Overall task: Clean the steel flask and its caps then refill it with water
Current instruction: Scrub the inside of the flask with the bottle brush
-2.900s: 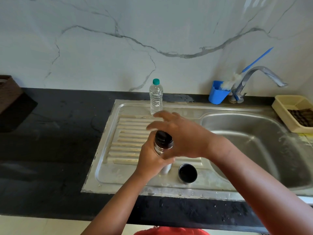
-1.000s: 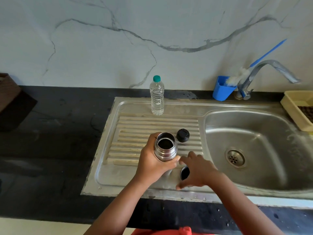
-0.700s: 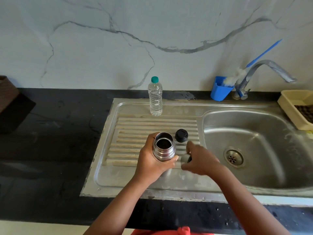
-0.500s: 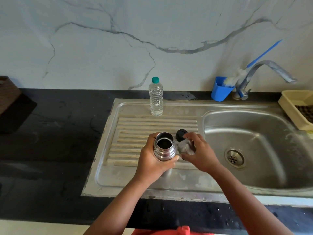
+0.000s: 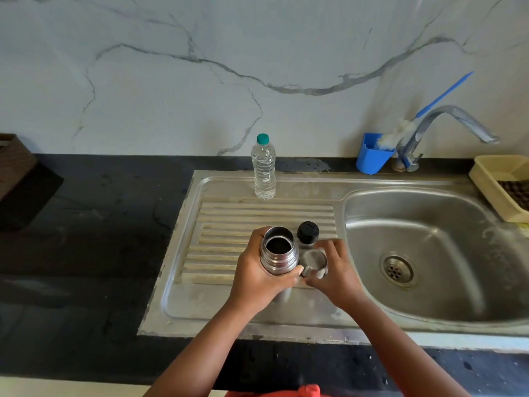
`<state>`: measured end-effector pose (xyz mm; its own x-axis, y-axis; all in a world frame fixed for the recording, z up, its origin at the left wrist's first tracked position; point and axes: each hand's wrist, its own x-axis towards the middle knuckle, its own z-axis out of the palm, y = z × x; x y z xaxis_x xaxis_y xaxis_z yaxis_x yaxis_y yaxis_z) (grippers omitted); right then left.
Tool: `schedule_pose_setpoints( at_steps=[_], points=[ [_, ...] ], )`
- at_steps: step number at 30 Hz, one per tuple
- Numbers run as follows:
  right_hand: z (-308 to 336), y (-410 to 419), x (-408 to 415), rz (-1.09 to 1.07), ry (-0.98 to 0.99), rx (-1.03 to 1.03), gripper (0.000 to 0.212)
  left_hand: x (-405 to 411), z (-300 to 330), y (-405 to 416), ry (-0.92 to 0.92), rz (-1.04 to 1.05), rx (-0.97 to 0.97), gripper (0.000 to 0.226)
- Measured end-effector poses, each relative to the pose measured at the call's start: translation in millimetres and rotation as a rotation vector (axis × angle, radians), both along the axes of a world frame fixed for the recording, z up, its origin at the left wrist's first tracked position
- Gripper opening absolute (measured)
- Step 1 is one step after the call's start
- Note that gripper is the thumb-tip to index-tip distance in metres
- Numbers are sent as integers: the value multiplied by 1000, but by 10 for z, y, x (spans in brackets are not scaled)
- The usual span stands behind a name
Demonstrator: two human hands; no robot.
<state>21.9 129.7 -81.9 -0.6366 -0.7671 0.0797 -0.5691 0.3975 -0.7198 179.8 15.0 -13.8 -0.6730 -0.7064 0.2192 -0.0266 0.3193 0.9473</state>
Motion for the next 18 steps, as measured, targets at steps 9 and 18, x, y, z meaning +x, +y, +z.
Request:
schedule_pose_setpoints(
  at_steps=[9, 18],
  points=[
    [543, -188, 264, 425, -259, 22, 91, -1, 26, 13, 12, -5, 17, 70],
    [459, -218, 433, 279, -221, 27, 81, 494, -463, -184, -318, -217, 226, 123]
  ],
)
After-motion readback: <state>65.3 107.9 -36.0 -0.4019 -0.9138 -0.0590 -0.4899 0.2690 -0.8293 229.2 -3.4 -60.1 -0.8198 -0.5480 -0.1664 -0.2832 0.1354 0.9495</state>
